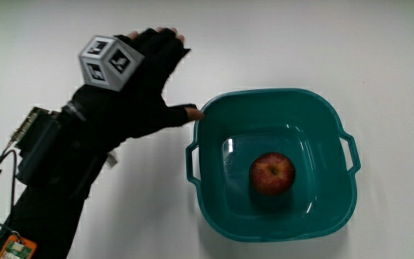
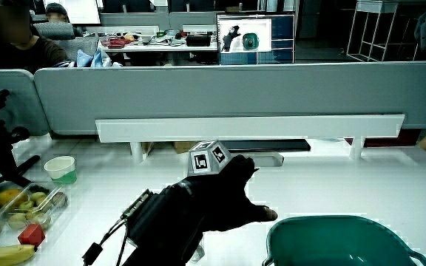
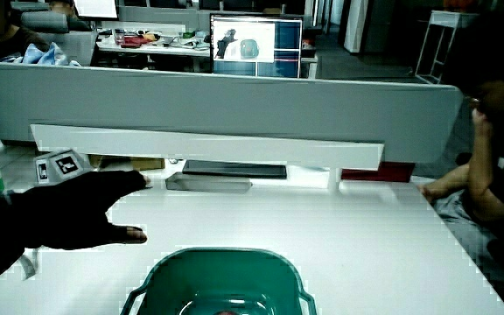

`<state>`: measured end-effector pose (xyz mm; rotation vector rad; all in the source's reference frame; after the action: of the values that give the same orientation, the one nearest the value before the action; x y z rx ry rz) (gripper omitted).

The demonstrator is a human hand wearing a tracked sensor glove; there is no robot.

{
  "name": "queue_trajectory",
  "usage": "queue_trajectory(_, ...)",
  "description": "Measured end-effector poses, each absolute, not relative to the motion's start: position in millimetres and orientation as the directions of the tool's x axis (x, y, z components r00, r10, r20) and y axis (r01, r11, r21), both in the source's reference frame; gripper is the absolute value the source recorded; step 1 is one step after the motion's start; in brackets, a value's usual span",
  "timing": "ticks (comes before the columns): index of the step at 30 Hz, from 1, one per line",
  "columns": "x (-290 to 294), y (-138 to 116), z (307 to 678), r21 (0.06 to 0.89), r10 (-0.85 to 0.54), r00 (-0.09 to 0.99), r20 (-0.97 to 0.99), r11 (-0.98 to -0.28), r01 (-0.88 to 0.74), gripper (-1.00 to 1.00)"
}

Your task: Pick apple from plate

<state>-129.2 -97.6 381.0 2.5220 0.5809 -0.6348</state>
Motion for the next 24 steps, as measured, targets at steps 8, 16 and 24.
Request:
queue_trajectory(8, -97, -82, 368, 0.388, 0.289, 0.796, -0.532, -0.752, 0.532, 0.00)
queue_trajectory(16, -70, -68, 381, 0.438, 0.285, 0.778, -0.560, -0.695, 0.570, 0.00)
queue_trajectory(24, -40, -50, 386, 0.460, 0.331, 0.754, -0.567, -0.632, 0.623, 0.00)
